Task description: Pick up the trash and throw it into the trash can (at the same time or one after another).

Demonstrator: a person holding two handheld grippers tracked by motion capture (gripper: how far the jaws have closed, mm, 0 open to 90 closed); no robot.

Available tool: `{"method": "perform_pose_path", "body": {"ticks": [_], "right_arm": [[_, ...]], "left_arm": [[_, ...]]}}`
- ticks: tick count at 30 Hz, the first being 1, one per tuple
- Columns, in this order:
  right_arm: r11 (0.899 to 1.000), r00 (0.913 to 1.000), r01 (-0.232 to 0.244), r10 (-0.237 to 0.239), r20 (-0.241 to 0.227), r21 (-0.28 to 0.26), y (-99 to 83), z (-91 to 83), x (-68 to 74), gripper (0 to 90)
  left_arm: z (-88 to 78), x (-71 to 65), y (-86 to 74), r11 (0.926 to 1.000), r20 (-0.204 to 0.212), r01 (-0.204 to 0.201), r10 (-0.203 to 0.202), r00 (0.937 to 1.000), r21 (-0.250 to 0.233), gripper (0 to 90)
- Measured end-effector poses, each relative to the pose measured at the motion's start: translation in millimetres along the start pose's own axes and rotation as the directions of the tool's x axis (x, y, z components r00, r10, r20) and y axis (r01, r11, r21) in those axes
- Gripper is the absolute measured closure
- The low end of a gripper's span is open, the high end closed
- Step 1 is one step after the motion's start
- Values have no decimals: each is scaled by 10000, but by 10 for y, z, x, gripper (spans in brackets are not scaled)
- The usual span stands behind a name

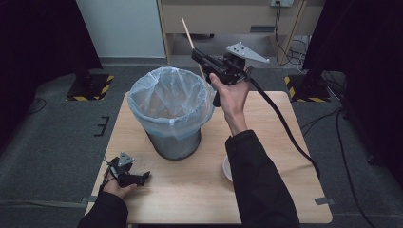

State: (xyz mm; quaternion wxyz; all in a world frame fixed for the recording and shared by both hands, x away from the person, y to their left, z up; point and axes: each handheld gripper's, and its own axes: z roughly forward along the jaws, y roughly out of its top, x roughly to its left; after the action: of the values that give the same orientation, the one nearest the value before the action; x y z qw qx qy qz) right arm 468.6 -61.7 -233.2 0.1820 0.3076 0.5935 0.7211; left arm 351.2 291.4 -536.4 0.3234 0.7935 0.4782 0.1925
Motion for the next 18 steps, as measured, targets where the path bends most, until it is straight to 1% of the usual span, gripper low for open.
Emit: {"method": "perform_pose_path", "body": {"ticks": [3,5,7,13,15,16,18], "right_arm": [[9995,9995,-303,302,-41,-120,-33,75,-3,856],[9995,9995,-299,300,24,-131,-52,94,-9,856],[9997,9997,-249,249,76,-49,-123,163,-8,854],[9990,9990,-446,447,94,-29,-286,315,6,842],[9981,9981,-609,609,16,-44,-328,356,8,805],[9978,9979,-652,652,23,-85,-346,372,10,769],[9983,9983,-579,579,44,-45,-372,392,7,703]], "left_arm": [[0,0,0,10000,0,3,-3,10000,-2,0],[0,0,0,10000,0,5,-5,10000,-3,0],[2,0,1,10000,5,-3,3,10000,-3,0],[2,0,1,10000,8,-4,4,10000,-4,0],[3,0,2,10000,12,3,-3,10000,-11,0],[3,0,2,10000,13,5,-5,10000,-12,0],[3,0,2,10000,15,4,-4,10000,-12,0]]}}
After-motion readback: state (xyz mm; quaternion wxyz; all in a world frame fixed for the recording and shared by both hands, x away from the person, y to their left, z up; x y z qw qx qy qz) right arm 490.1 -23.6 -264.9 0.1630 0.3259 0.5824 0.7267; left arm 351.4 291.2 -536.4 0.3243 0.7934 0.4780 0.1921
